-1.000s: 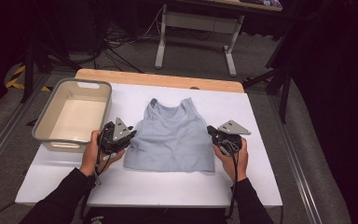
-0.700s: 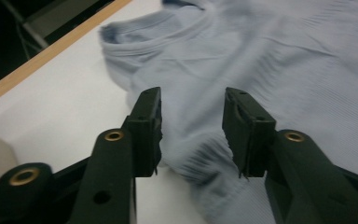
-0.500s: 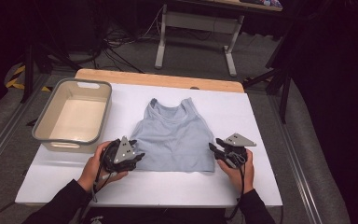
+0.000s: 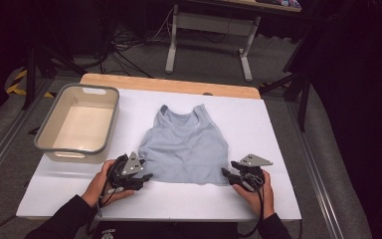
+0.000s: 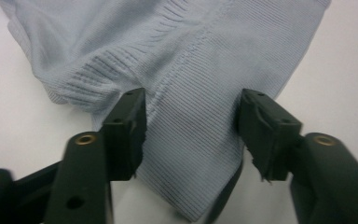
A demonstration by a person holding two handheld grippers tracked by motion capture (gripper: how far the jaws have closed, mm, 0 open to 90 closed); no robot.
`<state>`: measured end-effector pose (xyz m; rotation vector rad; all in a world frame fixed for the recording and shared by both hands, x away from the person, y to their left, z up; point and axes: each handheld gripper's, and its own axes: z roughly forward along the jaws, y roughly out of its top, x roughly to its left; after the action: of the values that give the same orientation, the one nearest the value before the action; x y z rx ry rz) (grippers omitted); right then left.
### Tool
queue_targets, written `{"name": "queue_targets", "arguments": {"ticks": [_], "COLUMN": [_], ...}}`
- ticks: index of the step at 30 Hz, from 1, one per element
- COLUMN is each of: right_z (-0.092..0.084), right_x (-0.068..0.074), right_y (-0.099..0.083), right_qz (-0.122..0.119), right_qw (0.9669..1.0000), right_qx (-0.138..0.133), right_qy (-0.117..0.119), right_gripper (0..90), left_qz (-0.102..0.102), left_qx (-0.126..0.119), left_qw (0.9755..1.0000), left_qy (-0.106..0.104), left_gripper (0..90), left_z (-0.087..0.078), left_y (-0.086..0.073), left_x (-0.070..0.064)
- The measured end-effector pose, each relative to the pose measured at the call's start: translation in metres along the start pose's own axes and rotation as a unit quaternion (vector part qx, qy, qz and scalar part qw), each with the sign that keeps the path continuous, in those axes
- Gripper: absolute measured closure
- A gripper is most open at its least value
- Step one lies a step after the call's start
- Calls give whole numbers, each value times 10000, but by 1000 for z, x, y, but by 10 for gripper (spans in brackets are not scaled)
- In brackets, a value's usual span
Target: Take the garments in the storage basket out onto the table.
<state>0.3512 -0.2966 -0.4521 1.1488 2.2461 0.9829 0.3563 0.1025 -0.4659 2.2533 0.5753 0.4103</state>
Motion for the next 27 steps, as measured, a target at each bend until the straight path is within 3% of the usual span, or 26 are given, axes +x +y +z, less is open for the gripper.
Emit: {"name": "queue_targets", "arguments": {"ticks": [4, 10, 16, 20, 27], "right_z": [4, 4, 1, -8, -27], "right_x": [-7, -5, 0, 3, 6], "right_y": [-3, 0, 2, 8, 27], "right_qz": [383, 378, 92, -43, -62], "right_qw": [9990, 9979, 9993, 9998, 9978], "right_qx": [81, 155, 106, -165, -655], "right_qy": [218, 496, 332, 117, -26], "right_gripper": [516, 814, 857, 858, 859], "left_qz": [78, 192, 416, 438, 398], "left_qx": [66, 122, 138, -95, -477], "left_qw": [9999, 9996, 9990, 9989, 9980], "left_qy": [-128, -146, 113, 142, 109], "left_gripper": [615, 757, 800, 801, 800], "left_z": [1, 2, 1, -5, -23], "left_y": [1, 3, 4, 7, 16], "left_x": [0, 0, -4, -3, -2]}}
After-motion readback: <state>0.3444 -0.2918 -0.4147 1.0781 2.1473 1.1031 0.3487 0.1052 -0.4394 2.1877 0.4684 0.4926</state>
